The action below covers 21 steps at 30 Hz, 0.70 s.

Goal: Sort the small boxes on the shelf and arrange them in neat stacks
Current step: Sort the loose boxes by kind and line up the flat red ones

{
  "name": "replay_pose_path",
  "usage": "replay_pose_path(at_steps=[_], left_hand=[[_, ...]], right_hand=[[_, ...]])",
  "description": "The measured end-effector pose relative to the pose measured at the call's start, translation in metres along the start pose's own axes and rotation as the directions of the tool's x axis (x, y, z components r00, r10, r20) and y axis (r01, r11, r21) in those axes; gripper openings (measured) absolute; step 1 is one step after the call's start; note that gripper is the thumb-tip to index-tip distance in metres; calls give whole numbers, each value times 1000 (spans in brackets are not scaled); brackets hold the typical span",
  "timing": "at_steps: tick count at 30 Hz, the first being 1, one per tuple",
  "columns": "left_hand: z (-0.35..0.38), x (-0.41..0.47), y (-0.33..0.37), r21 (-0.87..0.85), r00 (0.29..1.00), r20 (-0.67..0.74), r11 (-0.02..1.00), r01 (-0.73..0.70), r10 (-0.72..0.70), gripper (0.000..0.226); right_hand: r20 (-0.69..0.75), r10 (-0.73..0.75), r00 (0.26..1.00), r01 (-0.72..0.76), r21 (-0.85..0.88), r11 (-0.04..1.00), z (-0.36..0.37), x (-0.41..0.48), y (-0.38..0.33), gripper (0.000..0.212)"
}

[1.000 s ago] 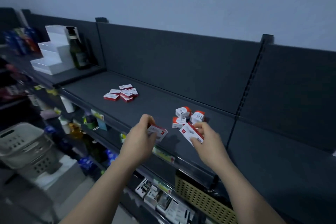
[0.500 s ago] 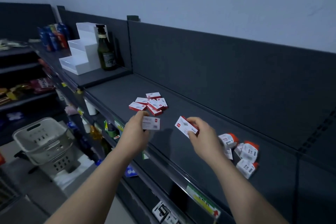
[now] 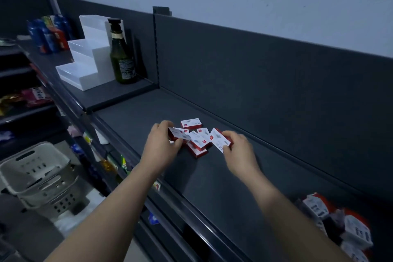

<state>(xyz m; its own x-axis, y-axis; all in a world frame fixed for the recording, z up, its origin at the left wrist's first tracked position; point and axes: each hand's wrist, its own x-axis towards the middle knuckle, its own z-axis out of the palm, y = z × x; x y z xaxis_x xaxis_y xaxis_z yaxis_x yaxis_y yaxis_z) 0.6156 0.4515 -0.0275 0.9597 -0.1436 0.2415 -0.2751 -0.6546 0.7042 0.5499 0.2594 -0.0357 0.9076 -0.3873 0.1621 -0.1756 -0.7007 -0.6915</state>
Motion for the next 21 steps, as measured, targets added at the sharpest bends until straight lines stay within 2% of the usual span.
replay_pose_path(at_steps=[5,10,16,19,21], left_hand=[[11,45,-18,-22,997,79,1000,-4,6,38],[26,73,-30,-28,984,178,999,30,-25,33],[37,86,-42,145,953,302,988,-54,8,35],[40,88,-45,184,945,326,978,-98,33,40],[39,88,-46,214,941,334,968,-134,56,41]], right_hand=[[-39,95,995,-94,23,995,23,28,-7,33],[-15,187,982,-186,32,982,42,47,-11,30],[8,203,979,-202,-83,976,57,57,-5,26],[38,254,967,-247,-126,961,63,57,0,19],[58,258,964,-246,-159,956,65,54,1,23]])
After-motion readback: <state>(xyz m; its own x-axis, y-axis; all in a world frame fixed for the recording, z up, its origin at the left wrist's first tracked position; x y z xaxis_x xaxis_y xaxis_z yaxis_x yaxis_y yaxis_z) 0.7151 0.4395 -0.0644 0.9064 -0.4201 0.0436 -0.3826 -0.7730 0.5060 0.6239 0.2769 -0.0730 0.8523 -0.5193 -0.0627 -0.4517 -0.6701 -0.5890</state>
